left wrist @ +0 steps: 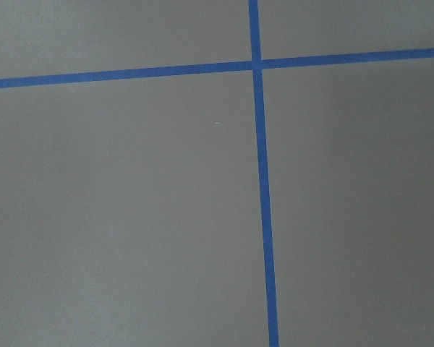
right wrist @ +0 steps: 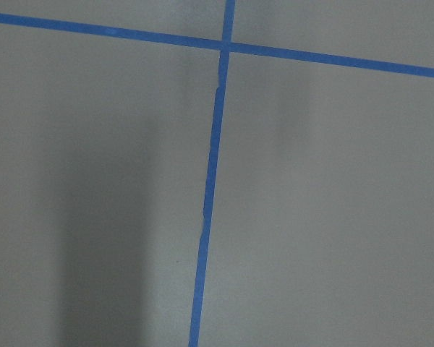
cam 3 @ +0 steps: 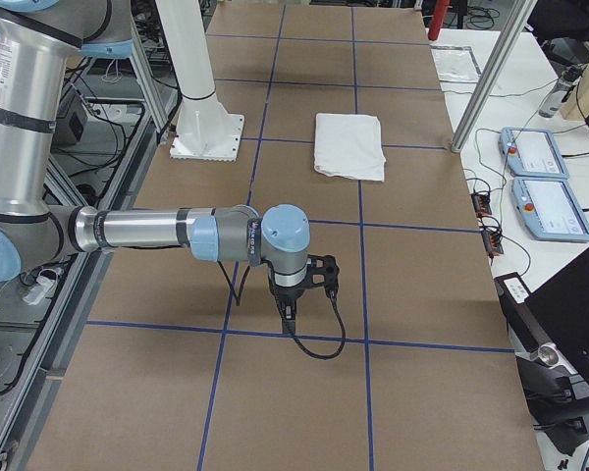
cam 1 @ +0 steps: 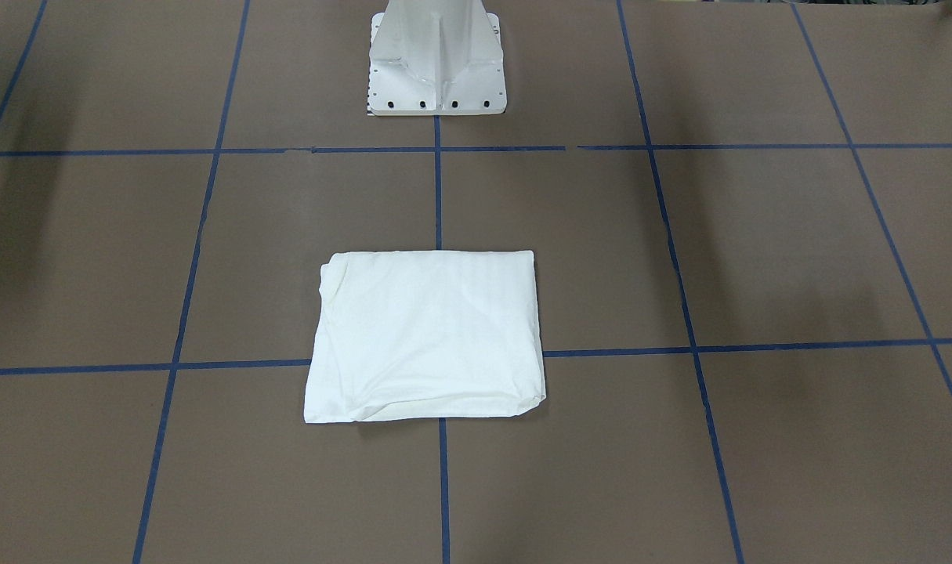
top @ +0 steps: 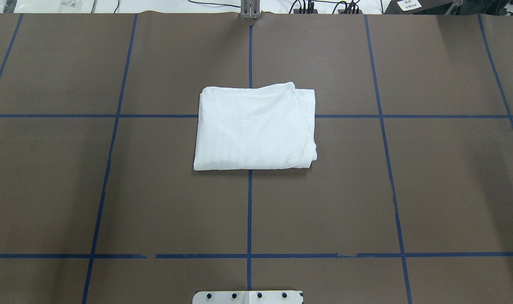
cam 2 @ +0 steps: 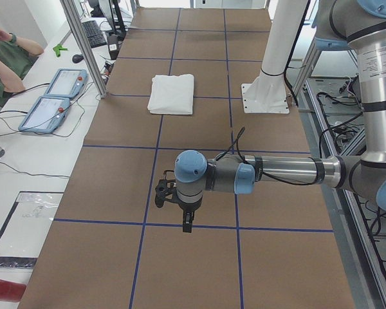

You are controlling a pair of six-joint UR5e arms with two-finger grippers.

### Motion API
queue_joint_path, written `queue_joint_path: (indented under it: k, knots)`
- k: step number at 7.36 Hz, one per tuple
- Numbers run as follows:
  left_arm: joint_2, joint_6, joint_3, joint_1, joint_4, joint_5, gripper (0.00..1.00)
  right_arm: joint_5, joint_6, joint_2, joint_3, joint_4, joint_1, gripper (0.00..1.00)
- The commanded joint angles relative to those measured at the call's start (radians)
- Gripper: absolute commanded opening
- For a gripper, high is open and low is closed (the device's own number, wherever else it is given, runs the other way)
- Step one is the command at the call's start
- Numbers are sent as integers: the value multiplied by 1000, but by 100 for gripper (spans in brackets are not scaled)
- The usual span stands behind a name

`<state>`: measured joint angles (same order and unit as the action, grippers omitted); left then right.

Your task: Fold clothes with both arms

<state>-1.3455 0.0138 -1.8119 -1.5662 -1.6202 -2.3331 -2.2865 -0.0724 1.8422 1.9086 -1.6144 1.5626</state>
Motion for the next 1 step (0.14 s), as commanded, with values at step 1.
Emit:
queue_joint_path:
  k: [1]
  knots:
    - [-1, 0, -1, 0, -3, 0, 100, -31, -1, 5, -5, -1, -1, 100]
